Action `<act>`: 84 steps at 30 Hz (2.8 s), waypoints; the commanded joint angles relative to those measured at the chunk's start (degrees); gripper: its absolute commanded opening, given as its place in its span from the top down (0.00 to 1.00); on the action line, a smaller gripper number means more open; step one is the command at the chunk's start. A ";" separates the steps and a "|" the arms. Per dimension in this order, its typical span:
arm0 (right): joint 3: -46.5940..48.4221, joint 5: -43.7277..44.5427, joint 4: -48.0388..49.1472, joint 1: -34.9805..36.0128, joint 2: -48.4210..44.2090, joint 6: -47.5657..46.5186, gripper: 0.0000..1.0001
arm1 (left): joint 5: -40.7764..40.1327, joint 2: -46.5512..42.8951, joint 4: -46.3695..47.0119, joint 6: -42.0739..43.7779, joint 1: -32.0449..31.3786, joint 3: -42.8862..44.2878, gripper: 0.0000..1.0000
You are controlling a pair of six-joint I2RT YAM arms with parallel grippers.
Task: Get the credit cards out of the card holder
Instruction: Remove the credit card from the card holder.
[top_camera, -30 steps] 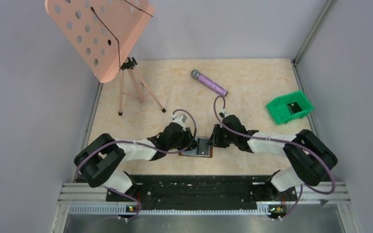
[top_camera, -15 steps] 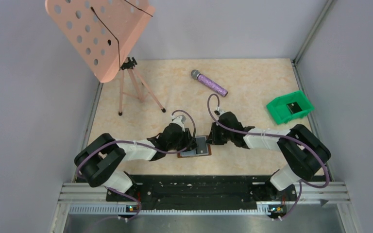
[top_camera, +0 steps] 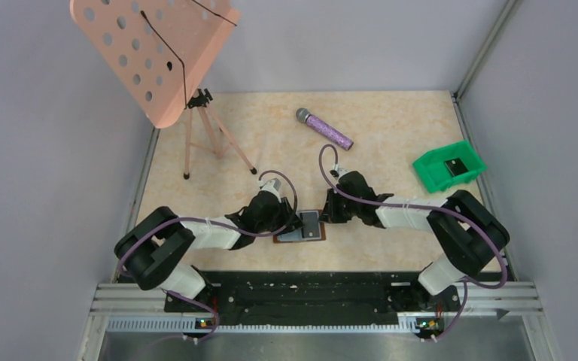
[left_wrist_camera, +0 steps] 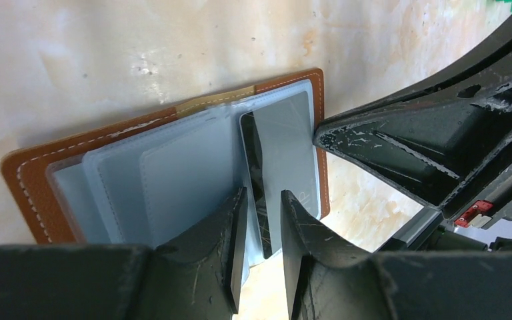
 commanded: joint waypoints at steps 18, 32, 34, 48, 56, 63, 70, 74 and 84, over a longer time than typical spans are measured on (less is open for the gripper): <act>0.05 -3.78 2.03 0.63 -9.52 9.31 0.78 | -3.74 -7.08 -10.81 1.73 1.66 2.37 0.67; -2.63 -0.77 6.51 3.64 -4.27 16.79 0.79 | -4.69 -8.55 -12.99 3.10 2.59 2.29 0.66; -2.90 -0.70 7.12 3.77 -3.21 17.20 0.79 | -4.42 -8.45 -12.32 3.10 2.67 1.96 0.66; -4.10 0.96 7.81 4.19 -0.41 17.95 0.79 | -3.64 -8.24 -12.29 4.40 2.76 1.45 0.66; -3.38 1.28 7.71 5.08 0.29 18.88 0.78 | -1.01 -7.99 -11.27 5.48 2.76 1.84 0.66; -3.46 0.57 9.37 5.18 1.38 19.46 0.77 | -0.26 -7.22 -12.05 6.73 2.76 2.41 0.66; -3.51 0.37 9.70 5.18 1.84 19.06 0.78 | 2.38 -6.07 -10.79 7.01 2.76 2.67 0.66; -3.88 0.41 10.16 5.18 1.91 18.94 0.80 | 3.83 -5.82 -9.63 6.75 2.76 2.67 0.66; -4.30 0.63 10.13 5.18 1.80 18.46 0.81 | 5.41 -5.16 -8.22 5.99 2.76 2.51 0.69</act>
